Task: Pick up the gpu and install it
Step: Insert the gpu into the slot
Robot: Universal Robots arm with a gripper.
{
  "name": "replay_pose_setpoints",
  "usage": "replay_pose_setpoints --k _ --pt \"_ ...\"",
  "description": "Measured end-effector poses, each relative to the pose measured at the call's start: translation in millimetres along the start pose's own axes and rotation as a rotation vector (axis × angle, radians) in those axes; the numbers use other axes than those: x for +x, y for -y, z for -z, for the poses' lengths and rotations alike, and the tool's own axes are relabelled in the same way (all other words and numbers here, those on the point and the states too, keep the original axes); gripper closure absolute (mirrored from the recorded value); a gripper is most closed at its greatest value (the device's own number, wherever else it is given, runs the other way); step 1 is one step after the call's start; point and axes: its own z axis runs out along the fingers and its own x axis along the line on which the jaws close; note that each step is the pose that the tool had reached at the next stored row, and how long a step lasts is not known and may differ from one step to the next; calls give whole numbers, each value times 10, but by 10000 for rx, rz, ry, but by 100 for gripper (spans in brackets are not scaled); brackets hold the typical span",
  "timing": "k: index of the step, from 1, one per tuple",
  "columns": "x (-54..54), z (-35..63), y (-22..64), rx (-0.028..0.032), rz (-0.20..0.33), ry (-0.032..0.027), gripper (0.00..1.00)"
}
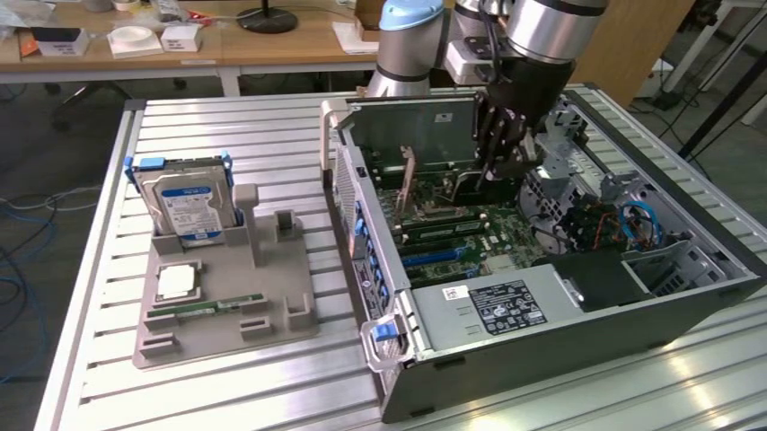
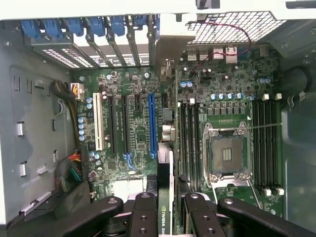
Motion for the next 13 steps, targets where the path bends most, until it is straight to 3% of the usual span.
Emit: replay_pose_setpoints --k 13 --pt "12 -129 -74 48 144 -2 74"
